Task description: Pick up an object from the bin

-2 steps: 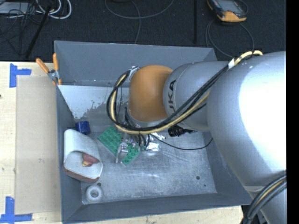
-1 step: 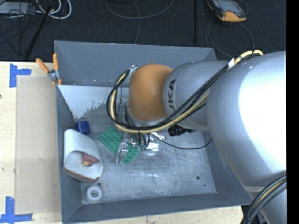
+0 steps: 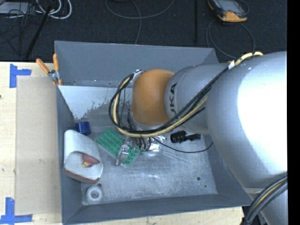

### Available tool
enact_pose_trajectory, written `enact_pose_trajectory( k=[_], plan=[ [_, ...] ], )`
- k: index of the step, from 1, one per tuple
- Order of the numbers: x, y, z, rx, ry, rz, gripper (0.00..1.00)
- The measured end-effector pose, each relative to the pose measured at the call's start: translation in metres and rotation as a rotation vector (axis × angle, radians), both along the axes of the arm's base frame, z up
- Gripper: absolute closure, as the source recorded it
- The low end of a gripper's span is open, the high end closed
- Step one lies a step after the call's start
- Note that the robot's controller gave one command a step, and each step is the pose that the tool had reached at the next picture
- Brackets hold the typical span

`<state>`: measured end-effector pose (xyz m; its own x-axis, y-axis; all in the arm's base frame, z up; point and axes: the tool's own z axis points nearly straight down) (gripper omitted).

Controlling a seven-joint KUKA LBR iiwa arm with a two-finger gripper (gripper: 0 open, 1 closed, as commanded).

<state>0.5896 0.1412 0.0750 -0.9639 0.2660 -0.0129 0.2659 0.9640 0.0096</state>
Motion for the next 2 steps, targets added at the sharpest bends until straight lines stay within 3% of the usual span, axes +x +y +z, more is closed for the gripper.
enact_pose_trajectory(
  k=[1, 2],
  plan=[
    [0.0018, 0.0007, 0.0015, -0.003, 0.009, 0.000, 0.00],
    [0.0029, 0.0000, 0.0029, -0.003, 0.006, -0.002, 1.00]
  ],
)
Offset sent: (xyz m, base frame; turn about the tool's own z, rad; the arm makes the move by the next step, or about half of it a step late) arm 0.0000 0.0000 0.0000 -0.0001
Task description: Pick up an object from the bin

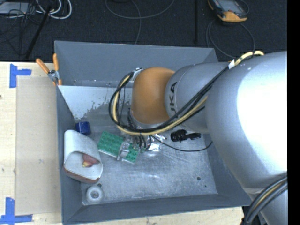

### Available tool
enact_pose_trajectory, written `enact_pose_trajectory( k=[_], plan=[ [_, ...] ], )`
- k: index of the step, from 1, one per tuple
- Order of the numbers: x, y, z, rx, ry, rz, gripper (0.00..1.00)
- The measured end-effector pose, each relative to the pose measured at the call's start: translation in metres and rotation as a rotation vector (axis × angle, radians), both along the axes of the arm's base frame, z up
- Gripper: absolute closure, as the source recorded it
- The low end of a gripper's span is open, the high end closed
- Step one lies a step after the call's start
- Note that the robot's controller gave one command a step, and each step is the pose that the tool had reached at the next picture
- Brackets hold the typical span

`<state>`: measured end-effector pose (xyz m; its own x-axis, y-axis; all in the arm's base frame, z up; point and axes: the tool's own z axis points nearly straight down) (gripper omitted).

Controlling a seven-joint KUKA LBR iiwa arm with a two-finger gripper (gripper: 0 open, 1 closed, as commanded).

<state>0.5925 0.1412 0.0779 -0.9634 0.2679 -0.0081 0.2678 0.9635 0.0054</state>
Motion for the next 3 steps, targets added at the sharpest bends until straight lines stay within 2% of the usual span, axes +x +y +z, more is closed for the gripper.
enact_pose_trajectory(
  k=[1, 3],
  plan=[
    [0.000, 0.000, 0.001, -0.002, 0.008, -0.001, 1.00],
    [0.001, -0.001, 0.045, -0.001, 0.008, -0.002, 1.00]
  ],
)
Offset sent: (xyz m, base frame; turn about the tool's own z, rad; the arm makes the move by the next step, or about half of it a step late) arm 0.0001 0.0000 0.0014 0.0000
